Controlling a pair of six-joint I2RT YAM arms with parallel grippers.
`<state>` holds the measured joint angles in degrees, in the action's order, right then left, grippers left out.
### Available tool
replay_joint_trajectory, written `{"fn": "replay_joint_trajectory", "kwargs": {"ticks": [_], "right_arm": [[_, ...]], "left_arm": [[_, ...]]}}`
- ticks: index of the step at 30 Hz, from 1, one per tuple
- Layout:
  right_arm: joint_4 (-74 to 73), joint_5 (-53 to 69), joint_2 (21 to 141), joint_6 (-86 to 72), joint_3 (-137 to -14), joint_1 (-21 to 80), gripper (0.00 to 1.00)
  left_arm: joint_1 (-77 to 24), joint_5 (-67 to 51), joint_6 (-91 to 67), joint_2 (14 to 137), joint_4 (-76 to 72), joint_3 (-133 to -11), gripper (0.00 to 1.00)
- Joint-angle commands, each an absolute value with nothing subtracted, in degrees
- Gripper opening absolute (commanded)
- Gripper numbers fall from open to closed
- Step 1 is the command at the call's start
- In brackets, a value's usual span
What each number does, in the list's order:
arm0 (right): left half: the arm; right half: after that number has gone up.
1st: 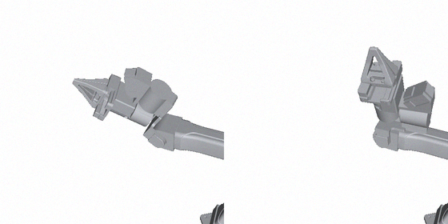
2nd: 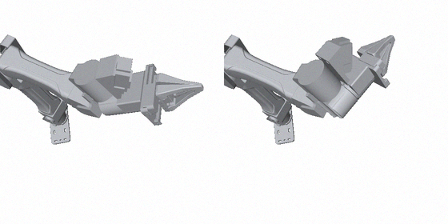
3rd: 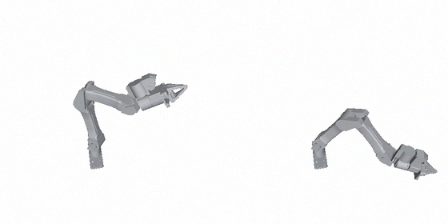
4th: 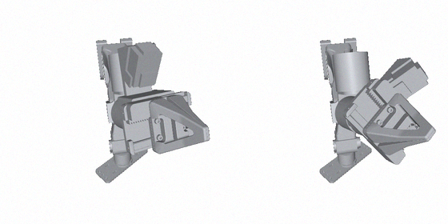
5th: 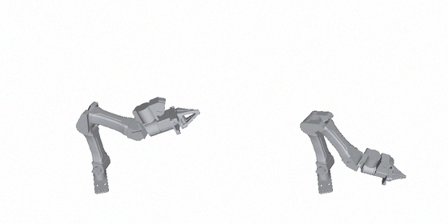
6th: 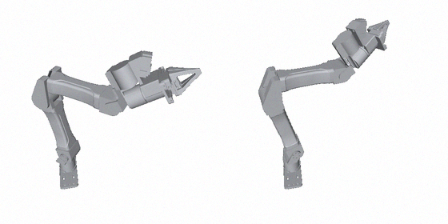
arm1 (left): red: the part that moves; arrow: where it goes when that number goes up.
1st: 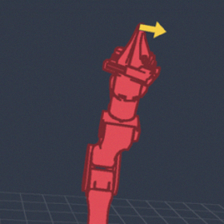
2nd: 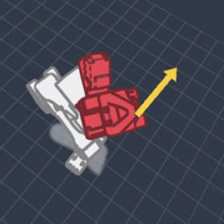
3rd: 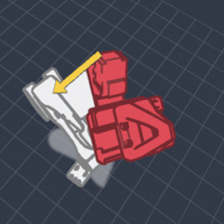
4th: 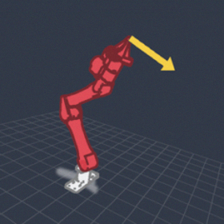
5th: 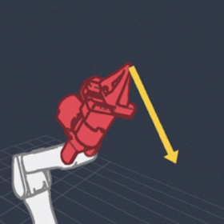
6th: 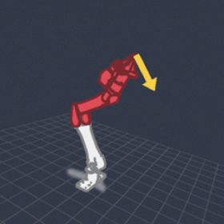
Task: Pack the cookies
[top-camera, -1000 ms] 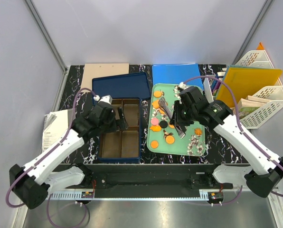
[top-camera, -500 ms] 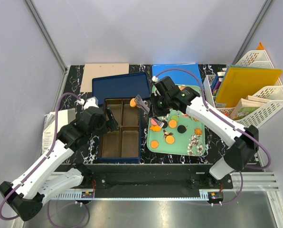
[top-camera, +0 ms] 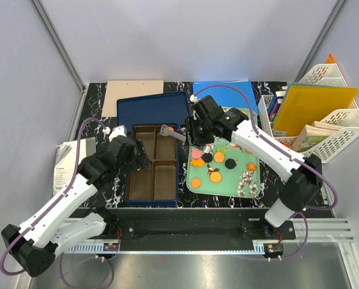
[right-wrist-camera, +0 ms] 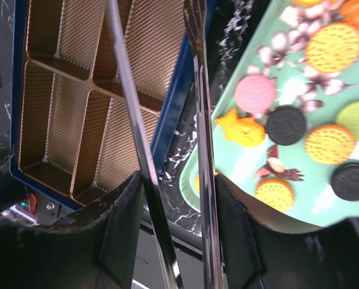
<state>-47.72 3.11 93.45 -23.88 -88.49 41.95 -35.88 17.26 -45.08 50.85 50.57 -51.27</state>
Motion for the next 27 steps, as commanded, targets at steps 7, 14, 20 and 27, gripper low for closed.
{"fn": "replay_joint_trajectory", "kwargs": {"ticks": [7,14,20,27], "right_arm": [[-51.3,-16.7,80.7,-20.0,-82.9,40.3,0.47],[-53.1,-25.6,82.1,-20.0,-76.7,38.5,0.44],[-53.3,-23.6,82.8,-20.7,-74.3,38.4,0.54],[-52.9,-22.2,82.1,-20.8,-72.9,38.4,0.59]], "left_arm": [[-35.9,17.6,-43.9,53.4,47.6,-52.7,0.99],[-35.9,15.7,-43.1,55.7,46.3,-53.3,0.99],[-36.0,15.3,-42.4,55.3,46.3,-53.1,0.99],[-36.0,15.1,-42.3,54.7,46.3,-52.3,0.99]]}}
